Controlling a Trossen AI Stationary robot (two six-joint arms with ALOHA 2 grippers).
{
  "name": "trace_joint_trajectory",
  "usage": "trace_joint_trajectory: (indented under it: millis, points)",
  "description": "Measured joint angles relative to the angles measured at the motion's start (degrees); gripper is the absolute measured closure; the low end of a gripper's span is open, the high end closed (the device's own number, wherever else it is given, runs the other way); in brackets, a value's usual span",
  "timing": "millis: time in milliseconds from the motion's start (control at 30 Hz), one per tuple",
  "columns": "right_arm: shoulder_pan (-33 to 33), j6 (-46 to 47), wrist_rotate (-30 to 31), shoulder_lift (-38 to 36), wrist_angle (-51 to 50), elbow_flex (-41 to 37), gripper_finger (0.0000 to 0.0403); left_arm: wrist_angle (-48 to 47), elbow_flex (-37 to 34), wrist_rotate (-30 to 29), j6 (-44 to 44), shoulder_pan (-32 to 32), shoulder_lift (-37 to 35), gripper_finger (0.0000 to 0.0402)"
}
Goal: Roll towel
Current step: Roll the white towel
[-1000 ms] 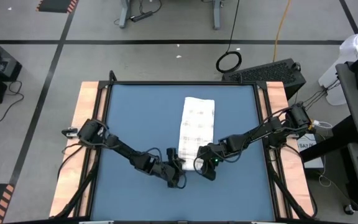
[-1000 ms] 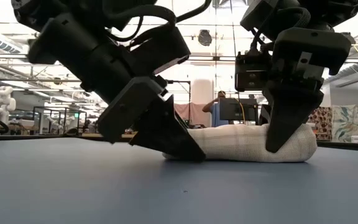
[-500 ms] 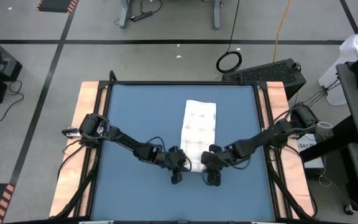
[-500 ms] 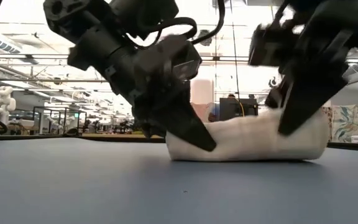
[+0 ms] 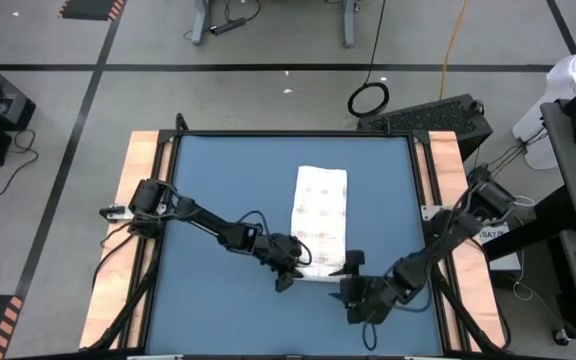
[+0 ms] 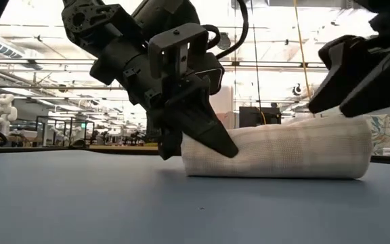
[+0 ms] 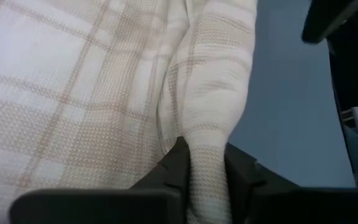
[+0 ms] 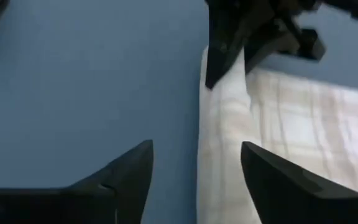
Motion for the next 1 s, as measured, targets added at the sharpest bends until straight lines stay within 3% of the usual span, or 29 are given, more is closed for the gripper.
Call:
trace_joint_trajectory:
  millis: [100, 433, 600, 800, 1000]
  points:
    - [0.54, -0.43, 3.54, 3.14, 1.84, -0.02, 0.0162, 0.22, -0.02, -0.11, 0.41, -0.01, 0.00, 0.0350]
    - [-1.43, 4.29, 4.53, 6.79, 2.01, 0.01, 0.0161, 0.23, -0.02, -0.59, 0.79, -0.14, 0.00, 0.0351]
    - [-1.02, -0.75, 7.28, 6.75, 4.63, 0.01, 0.0161, 0.13, -0.02, -0.59, 1.79, -0.21, -0.02, 0.0351]
    - [-1.97, 2.75, 6.26, 6.75, 1.38, 0.03, 0.0160, 0.09, -0.02, -0.61, 1.84, -0.19, -0.02, 0.0351]
    - [-4.11, 8.75, 0.81, 6.75, -1.23, 0.07, 0.0166, 0.07, -0.02, -0.63, 1.94, -0.19, -0.07, 0.0351]
